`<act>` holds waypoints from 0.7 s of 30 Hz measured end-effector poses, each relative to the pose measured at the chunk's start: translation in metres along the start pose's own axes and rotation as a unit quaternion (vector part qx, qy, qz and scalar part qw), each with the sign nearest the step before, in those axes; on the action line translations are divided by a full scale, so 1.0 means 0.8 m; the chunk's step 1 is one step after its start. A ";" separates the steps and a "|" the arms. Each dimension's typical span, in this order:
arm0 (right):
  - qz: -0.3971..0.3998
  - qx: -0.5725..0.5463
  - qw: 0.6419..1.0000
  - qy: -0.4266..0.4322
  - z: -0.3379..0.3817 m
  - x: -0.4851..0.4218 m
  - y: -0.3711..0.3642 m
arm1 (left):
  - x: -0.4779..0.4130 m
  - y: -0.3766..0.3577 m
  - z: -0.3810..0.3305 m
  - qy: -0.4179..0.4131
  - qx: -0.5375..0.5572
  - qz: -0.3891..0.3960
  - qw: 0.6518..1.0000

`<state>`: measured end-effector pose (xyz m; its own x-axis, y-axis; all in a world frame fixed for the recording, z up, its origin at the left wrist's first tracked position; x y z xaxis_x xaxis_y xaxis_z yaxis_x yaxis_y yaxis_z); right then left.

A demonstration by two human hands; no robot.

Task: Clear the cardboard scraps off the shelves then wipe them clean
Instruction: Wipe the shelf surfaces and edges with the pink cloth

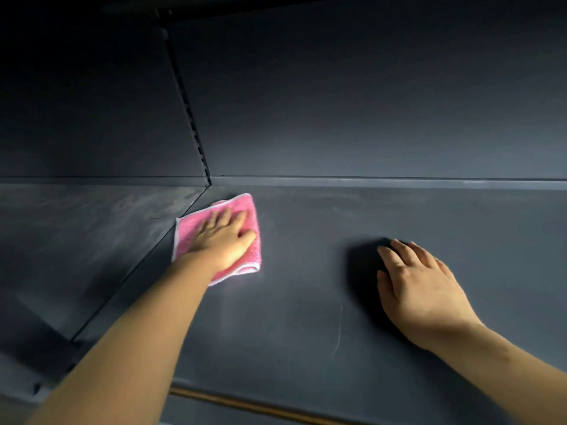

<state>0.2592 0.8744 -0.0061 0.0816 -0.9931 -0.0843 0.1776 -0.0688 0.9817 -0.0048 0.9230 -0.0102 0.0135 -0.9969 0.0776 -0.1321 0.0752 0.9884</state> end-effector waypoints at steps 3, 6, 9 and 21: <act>0.003 0.008 1.000 -0.004 -0.001 -0.001 -0.002 | -0.004 0.002 0.003 0.013 0.005 -0.021 1.000; 0.003 0.011 1.000 -0.009 -0.001 -0.001 -0.001 | 0.002 0.001 0.004 0.008 0.015 -0.024 1.000; 0.009 0.013 1.000 -0.012 -0.003 -0.002 0.000 | 0.025 0.004 0.029 0.048 0.013 -0.025 0.998; 0.039 0.015 0.999 -0.002 0.039 0.011 0.008 | 0.099 -0.011 -0.016 0.009 0.006 -0.025 1.000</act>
<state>0.2307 0.8622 0.0045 0.0910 -0.9958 -0.0067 0.1414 0.0062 0.9899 0.0103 0.8440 -0.0107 0.0375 -0.9988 0.0315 -0.1433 0.0258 0.9893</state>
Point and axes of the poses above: each hand's wrist, its own x-axis away from the middle knuckle, its own y-axis out of the back of the hand, z = x × y, the point moved 3 cm from there along -x, towards the middle knuckle, and after that the axes turned 10 degrees about -y, right-handed, at the moved point
